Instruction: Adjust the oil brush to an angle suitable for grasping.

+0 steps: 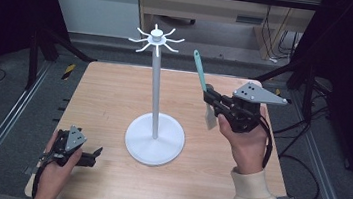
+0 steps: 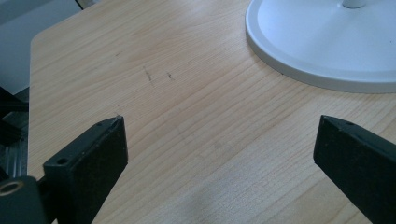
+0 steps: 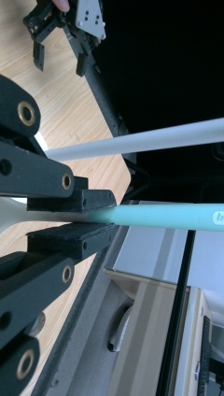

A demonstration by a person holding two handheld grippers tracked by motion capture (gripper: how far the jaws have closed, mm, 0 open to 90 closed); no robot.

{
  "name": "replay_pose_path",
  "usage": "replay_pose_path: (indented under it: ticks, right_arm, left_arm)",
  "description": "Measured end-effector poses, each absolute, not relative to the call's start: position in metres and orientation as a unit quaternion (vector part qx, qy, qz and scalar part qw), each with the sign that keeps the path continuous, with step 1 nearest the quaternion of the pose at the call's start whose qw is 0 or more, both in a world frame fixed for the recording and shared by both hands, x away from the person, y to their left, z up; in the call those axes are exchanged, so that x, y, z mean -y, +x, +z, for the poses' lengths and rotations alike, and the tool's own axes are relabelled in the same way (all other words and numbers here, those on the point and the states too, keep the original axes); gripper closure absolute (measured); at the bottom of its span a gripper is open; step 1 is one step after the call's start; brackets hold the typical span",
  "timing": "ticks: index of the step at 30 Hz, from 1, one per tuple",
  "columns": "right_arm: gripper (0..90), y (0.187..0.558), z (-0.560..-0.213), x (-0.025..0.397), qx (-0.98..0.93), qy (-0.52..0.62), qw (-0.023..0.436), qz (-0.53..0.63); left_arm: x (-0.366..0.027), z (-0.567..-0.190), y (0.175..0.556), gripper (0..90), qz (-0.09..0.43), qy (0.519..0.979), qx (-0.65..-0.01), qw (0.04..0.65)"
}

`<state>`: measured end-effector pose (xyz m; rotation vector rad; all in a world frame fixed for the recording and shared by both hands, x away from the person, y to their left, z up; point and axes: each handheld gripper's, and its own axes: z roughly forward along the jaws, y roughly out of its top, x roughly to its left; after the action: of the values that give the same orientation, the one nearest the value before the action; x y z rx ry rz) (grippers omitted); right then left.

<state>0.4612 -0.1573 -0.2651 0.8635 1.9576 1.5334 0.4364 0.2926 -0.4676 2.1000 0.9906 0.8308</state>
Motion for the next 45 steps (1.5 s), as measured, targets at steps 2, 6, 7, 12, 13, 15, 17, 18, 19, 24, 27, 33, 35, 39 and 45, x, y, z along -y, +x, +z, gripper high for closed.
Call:
replay_pose_path:
  ticks: [2,6,7,12,13,15,17,18,19,24,27,33,35,39,45]
  right_arm:
    - [82.4,0.46,-0.264,0.157,-0.718,0.316,0.252,0.566]
    - [82.4,0.457,-0.262,0.156,-0.717,0.313,0.252,0.569]
    - [82.4,0.456,-0.261,0.156,-0.718,0.312,0.253,0.569]
    - [82.4,0.454,-0.259,0.155,-0.716,0.307,0.253,0.573]
    - [82.4,0.454,-0.259,0.155,-0.715,0.307,0.254,0.575]
    - [82.4,0.453,-0.258,0.156,-0.715,0.305,0.254,0.576]
    - [82.4,0.452,-0.256,0.156,-0.713,0.305,0.254,0.578]
    - [82.4,0.451,-0.256,0.156,-0.712,0.304,0.254,0.579]
    - [82.4,0.45,-0.255,0.156,-0.711,0.303,0.255,0.581]
    - [82.4,0.448,-0.253,0.155,-0.71,0.299,0.254,0.584]
    - [82.4,0.447,-0.252,0.154,-0.71,0.298,0.252,0.586]
    - [82.4,0.446,-0.252,0.153,-0.711,0.295,0.252,0.587]
    - [82.4,0.446,-0.252,0.153,-0.71,0.294,0.253,0.587]
    - [82.4,0.444,-0.251,0.151,-0.711,0.29,0.253,0.588]
    - [82.4,0.441,-0.248,0.15,-0.71,0.287,0.254,0.591]
  left_arm:
    - [-0.292,-0.468,0.436,2.6,0.316,0.803,-0.379,0.333]
    - [-0.292,-0.468,0.437,2.6,0.316,0.804,-0.379,0.333]
    - [-0.292,-0.468,0.436,2.6,0.316,0.804,-0.379,0.333]
    - [-0.292,-0.468,0.436,2.6,0.316,0.803,-0.379,0.333]
    - [-0.292,-0.468,0.437,2.6,0.316,0.804,-0.379,0.333]
    - [-0.292,-0.468,0.437,2.6,0.315,0.805,-0.378,0.332]
    - [-0.292,-0.468,0.437,2.6,0.315,0.805,-0.378,0.332]
    - [-0.292,-0.468,0.437,2.6,0.315,0.805,-0.378,0.331]
    - [-0.292,-0.468,0.437,2.6,0.315,0.805,-0.378,0.331]
    - [-0.292,-0.468,0.437,2.6,0.316,0.806,-0.377,0.33]
    - [-0.292,-0.468,0.437,2.6,0.315,0.806,-0.377,0.329]
    - [-0.292,-0.468,0.437,2.6,0.314,0.805,-0.379,0.332]
    - [-0.292,-0.468,0.437,2.6,0.314,0.804,-0.38,0.332]
    - [-0.292,-0.468,0.436,2.6,0.315,0.803,-0.381,0.333]
    - [-0.292,-0.468,0.436,2.6,0.316,0.803,-0.38,0.334]
